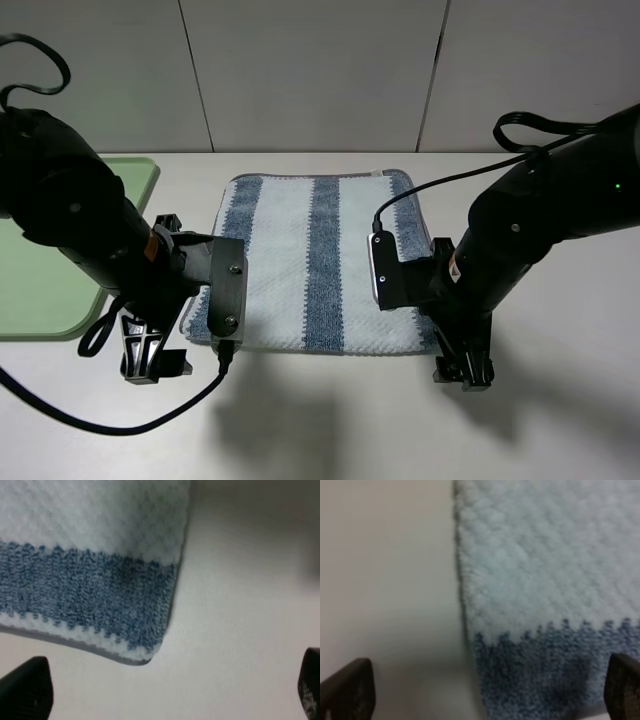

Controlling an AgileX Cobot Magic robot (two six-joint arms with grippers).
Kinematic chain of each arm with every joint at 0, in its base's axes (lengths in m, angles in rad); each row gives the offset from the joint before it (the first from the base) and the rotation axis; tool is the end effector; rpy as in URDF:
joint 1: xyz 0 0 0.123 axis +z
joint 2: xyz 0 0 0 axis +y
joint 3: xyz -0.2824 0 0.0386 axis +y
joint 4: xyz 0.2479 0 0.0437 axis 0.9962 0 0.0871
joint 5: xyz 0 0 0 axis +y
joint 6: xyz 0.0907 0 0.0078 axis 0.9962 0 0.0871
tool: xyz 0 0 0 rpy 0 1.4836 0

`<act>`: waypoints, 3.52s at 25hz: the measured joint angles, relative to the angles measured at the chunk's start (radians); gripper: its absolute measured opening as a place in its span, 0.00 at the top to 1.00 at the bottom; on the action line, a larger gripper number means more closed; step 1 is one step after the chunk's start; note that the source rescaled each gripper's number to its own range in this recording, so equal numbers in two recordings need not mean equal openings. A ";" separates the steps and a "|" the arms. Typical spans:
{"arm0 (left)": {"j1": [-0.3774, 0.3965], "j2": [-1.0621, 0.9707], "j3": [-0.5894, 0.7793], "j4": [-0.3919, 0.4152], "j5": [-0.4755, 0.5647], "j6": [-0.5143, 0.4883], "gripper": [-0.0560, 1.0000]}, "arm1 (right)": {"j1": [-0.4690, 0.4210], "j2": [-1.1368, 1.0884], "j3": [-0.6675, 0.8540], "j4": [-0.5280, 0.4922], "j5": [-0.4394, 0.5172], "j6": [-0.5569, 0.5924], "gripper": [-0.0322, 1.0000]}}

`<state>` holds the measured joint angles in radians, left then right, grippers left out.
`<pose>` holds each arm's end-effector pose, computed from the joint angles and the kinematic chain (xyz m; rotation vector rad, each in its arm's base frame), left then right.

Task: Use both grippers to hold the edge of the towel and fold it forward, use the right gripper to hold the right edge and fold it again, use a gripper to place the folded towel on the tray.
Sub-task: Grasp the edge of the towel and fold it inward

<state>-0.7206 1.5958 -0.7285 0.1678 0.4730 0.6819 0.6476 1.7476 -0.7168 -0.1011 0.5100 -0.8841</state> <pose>0.2060 -0.1717 0.1575 1.9628 2.0248 0.1328 0.2127 0.1553 0.1138 -2.1915 2.0924 -0.1030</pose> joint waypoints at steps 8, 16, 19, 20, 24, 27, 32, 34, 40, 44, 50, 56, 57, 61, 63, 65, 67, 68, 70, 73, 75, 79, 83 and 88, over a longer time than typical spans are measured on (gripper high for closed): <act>0.000 0.000 0.001 0.000 -0.009 0.000 0.02 | 0.000 0.000 0.004 -0.040 -0.036 0.000 0.00; 0.000 0.000 0.003 0.000 -0.037 0.000 0.02 | 0.000 0.038 0.004 -0.048 -0.042 0.000 0.00; 0.000 0.000 0.003 0.000 -0.038 0.000 0.02 | 0.000 0.040 0.004 -0.048 -0.052 0.000 0.00; 0.000 0.000 0.003 0.000 -0.038 0.000 0.02 | 0.000 0.045 0.004 -0.048 -0.055 0.000 0.00; 0.000 0.000 0.003 0.000 -0.052 0.000 0.02 | 0.000 0.079 0.002 -0.048 -0.051 0.000 0.00; 0.000 0.000 0.003 0.000 -0.053 0.000 0.02 | 0.000 0.086 -0.002 -0.046 -0.046 0.000 0.00; 0.000 0.004 0.025 0.000 -0.074 0.000 0.02 | 0.000 0.086 -0.004 -0.043 -0.043 0.000 0.00; 0.000 0.025 0.043 0.000 -0.086 0.000 0.02 | 0.000 0.086 -0.004 -0.041 -0.043 0.000 0.00; 0.000 0.107 0.052 0.002 -0.136 0.000 0.02 | 0.000 0.086 -0.004 -0.019 -0.043 0.000 0.00; 0.000 0.130 0.052 0.024 -0.172 0.002 0.02 | 0.000 0.086 -0.004 0.003 -0.043 -0.002 0.00; 0.000 0.166 0.039 0.069 -0.195 0.005 0.02 | 0.000 0.088 -0.004 0.012 -0.043 -0.007 0.00; 0.000 0.227 -0.022 0.075 -0.194 0.005 0.03 | 0.000 0.088 -0.004 0.035 -0.043 -0.024 0.00; 0.000 0.239 -0.026 0.075 -0.194 0.005 0.03 | 0.000 0.088 -0.004 0.039 -0.043 -0.025 0.00; 0.000 0.259 -0.031 0.075 -0.190 0.005 0.03 | 0.000 0.090 -0.004 0.046 -0.045 -0.029 0.00; 0.000 0.260 -0.032 0.075 -0.189 0.005 0.03 | 0.000 0.090 -0.004 0.046 -0.045 -0.030 0.00; 0.000 0.261 -0.034 0.075 -0.187 0.005 0.04 | 0.000 0.090 -0.004 0.049 -0.045 -0.030 0.00; 0.000 0.263 -0.034 0.074 -0.184 0.005 0.07 | 0.000 0.090 -0.004 0.050 -0.046 -0.030 0.00; 0.000 0.264 -0.035 0.072 -0.183 0.005 0.10 | 0.000 0.090 -0.004 0.050 -0.047 -0.030 0.00; 0.000 0.265 -0.035 0.070 -0.181 0.005 0.17 | 0.000 0.090 -0.004 0.050 -0.050 -0.030 0.00; 0.000 0.269 -0.035 0.070 -0.182 0.005 0.31 | 0.000 0.090 -0.004 0.051 -0.050 -0.030 0.00; 0.000 0.270 -0.035 0.070 -0.186 0.005 0.38 | 0.000 0.090 -0.004 0.052 -0.050 -0.030 0.00; 0.000 0.270 -0.035 0.071 -0.192 0.005 0.42 | 0.001 0.090 -0.004 0.057 -0.052 -0.030 0.08; 0.000 0.271 -0.035 0.073 -0.192 0.005 0.45 | 0.003 0.092 -0.004 0.061 -0.073 -0.030 0.33; 0.000 0.274 -0.035 0.074 -0.196 0.005 0.58 | 0.003 0.095 -0.004 0.061 -0.101 -0.030 0.56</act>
<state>-0.7206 1.8701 -0.7635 0.2422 0.2770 0.6869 0.6507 1.8425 -0.7206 -0.0399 0.4094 -0.9144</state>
